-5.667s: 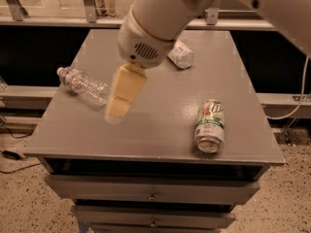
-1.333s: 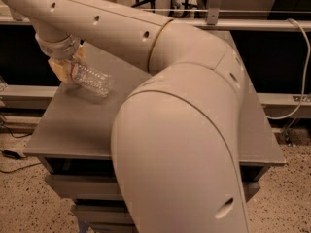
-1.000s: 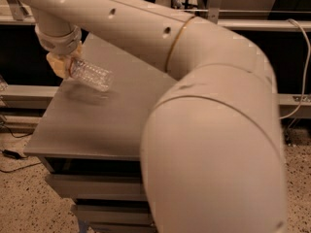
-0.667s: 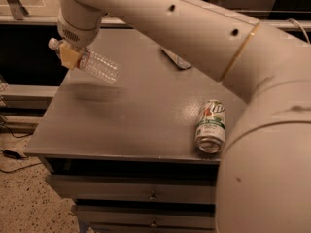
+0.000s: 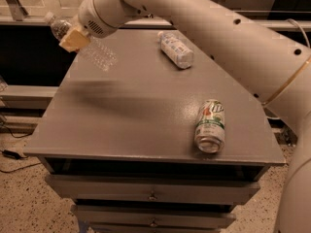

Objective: Place water bottle upright

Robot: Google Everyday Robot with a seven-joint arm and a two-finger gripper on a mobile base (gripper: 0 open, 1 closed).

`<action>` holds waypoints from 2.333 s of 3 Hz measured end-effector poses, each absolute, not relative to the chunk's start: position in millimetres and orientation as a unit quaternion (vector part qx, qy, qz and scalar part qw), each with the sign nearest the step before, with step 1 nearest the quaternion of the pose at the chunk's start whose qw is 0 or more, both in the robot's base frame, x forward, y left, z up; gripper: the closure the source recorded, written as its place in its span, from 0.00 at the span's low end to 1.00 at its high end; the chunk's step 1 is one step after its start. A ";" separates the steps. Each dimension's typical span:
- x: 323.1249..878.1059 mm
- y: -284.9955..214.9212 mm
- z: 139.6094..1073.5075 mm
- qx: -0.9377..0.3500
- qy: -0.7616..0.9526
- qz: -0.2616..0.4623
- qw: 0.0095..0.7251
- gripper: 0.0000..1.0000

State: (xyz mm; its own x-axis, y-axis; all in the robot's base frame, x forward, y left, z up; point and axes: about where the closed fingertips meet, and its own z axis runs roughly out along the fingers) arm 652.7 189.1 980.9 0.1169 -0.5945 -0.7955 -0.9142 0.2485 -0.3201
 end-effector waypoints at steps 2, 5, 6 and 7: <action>652.2 172.8 980.0 -0.557 0.582 0.274 0.525 1.00; 652.5 130.8 968.8 -0.495 0.557 0.357 0.563 1.00; 653.7 116.0 965.8 -0.478 0.557 0.374 0.568 1.00; 656.2 99.0 961.6 -0.466 0.553 0.388 0.571 1.00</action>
Offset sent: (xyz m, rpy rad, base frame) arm 0.0017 -0.0320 -0.0001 0.3409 -0.0101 0.1306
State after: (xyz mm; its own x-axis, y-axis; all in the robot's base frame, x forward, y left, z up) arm 656.2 99.0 961.6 0.0860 -0.0724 -0.9937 -0.9590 0.2644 -0.1023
